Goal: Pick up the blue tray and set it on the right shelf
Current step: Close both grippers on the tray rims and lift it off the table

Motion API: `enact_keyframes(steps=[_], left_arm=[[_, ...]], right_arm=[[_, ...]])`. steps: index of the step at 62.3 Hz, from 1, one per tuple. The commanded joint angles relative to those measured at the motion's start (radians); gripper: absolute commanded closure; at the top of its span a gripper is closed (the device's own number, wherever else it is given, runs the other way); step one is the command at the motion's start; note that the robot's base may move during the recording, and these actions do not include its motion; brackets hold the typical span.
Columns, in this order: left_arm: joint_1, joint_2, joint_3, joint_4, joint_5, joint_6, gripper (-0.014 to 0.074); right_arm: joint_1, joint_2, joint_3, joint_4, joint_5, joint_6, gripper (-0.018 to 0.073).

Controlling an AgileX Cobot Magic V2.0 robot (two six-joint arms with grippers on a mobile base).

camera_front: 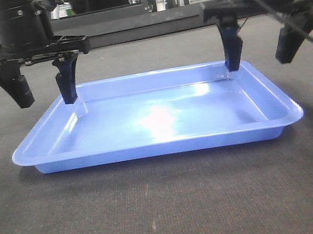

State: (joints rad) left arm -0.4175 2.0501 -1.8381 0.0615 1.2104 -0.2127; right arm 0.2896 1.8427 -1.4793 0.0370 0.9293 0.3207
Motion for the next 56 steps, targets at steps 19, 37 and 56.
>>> enact_keyframes(steps=[19, 37, 56], left_arm=[[0.033, -0.052, -0.037, 0.003, -0.068, -0.048, 0.0227], [0.044, -0.001, -0.037, -0.027, -0.062, -0.048, 0.0227], [0.044, 0.026, -0.037, -0.045, -0.067, -0.044, 0.0262]], right_arm=[[-0.004, 0.019, -0.037, -0.006, -0.073, -0.007, -0.0013], [-0.004, 0.039, -0.037, -0.006, -0.077, -0.008, -0.0009], [-0.003, 0.049, -0.037, -0.006, -0.076, -0.015, 0.0257]])
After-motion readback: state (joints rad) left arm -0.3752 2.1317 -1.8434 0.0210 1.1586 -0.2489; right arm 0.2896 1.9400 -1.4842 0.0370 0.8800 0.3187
